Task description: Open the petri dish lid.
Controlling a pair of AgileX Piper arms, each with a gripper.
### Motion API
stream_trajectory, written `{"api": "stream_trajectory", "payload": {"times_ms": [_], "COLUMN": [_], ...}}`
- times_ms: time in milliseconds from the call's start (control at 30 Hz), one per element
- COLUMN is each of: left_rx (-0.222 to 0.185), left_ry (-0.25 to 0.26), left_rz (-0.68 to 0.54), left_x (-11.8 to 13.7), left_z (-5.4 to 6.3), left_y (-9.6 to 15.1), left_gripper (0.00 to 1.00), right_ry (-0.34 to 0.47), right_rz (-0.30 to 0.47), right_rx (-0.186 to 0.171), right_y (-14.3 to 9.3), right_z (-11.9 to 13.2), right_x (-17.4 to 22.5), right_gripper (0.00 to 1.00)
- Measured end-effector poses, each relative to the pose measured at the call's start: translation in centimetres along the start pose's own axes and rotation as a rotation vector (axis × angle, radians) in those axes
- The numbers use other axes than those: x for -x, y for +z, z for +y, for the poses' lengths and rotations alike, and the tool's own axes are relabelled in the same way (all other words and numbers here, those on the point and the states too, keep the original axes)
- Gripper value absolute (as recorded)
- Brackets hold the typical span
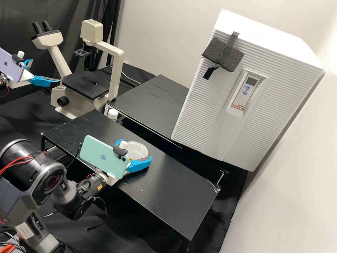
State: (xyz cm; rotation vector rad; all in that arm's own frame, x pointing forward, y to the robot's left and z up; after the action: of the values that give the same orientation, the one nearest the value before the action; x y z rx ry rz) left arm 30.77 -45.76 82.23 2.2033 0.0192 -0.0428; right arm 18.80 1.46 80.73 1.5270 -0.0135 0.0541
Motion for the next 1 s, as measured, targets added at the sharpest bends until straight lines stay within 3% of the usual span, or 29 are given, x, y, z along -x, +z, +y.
{"api": "stream_trajectory", "payload": {"times_ms": [1000], "left_rx": [0.0], "left_ry": [0.0], "left_rz": [0.0], "left_x": [0.0], "left_z": [0.0], "left_y": [0.0], "left_gripper": [1.0], "right_ry": [-0.003], "right_rz": [-0.019], "right_rx": [-0.005], "right_y": [0.23], "right_z": [-0.15], "right_x": [-0.08], "right_gripper": [1.0]}}
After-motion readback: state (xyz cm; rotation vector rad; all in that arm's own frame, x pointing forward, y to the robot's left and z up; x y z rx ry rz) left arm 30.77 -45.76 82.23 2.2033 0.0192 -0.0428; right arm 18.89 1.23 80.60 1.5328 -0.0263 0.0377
